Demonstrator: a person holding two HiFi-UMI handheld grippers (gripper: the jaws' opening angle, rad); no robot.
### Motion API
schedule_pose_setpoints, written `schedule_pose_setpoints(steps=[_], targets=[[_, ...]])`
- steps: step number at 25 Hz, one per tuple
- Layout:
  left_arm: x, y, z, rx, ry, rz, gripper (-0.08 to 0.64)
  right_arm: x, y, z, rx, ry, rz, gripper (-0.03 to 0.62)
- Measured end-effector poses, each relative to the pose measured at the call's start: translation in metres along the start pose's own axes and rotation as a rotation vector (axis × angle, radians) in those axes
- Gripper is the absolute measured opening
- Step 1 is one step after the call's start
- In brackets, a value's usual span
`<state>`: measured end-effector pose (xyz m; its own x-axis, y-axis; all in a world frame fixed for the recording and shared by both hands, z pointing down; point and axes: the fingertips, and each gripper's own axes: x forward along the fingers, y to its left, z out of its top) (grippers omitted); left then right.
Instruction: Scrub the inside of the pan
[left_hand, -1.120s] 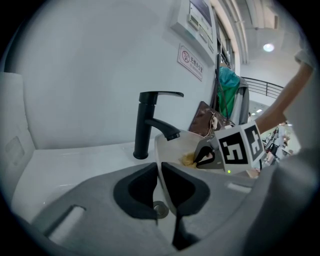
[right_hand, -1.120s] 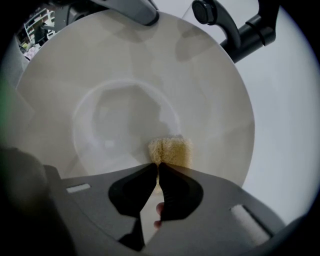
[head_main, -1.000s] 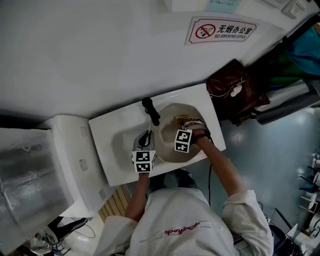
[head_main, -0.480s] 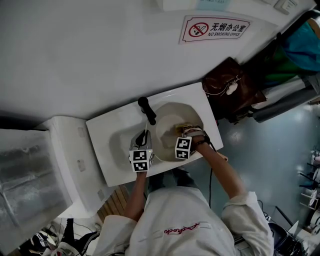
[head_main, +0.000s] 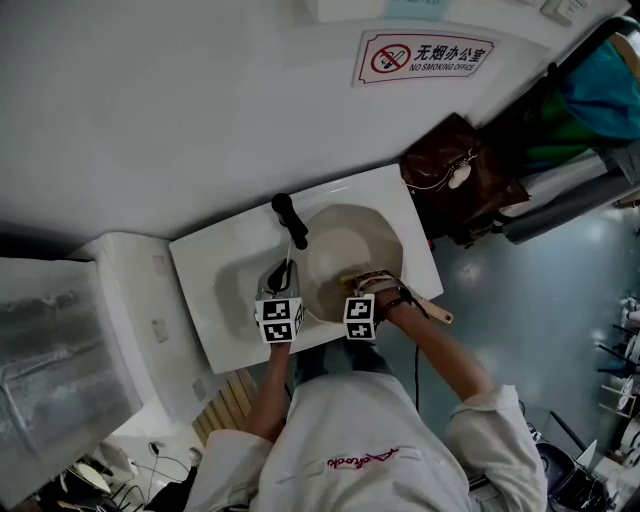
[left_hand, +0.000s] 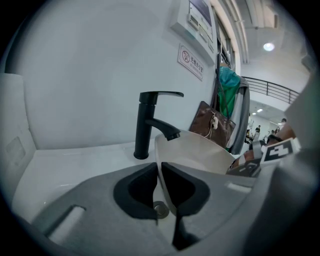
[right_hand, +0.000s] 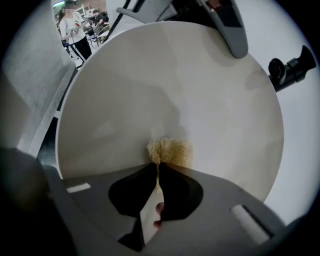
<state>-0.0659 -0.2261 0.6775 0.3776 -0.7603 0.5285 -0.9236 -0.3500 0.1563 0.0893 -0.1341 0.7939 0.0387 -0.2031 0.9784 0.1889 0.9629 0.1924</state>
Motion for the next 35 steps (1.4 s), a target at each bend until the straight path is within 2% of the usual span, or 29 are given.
schedule_pose_setpoints(steps=[8, 12, 15, 19, 27, 35], targets=[[0.0, 0.0, 0.0, 0.0, -0.003, 0.004, 0.026, -0.003, 0.012, 0.011, -0.039, -0.011, 0.009, 0.025], [0.0, -0.001, -0.001, 0.008, 0.009, -0.002, 0.029, -0.004, 0.011, 0.01, -0.027, -0.015, 0.003, 0.025], [-0.003, -0.001, 0.002, 0.026, 0.008, -0.004, 0.042, -0.009, 0.006, 0.012, 0.02, -0.043, -0.017, 0.025], [-0.011, 0.0, 0.012, 0.045, -0.019, 0.014, 0.055, -0.022, -0.013, 0.015, 0.148, -0.118, -0.063, 0.025], [-0.029, 0.001, 0.043, 0.081, -0.095, 0.039, 0.037, -0.067, -0.072, 0.009, 0.512, -0.32, -0.182, 0.025], [-0.031, -0.021, 0.069, 0.112, -0.138, 0.007, 0.0, -0.124, -0.118, -0.011, 0.861, -0.562, -0.313, 0.025]])
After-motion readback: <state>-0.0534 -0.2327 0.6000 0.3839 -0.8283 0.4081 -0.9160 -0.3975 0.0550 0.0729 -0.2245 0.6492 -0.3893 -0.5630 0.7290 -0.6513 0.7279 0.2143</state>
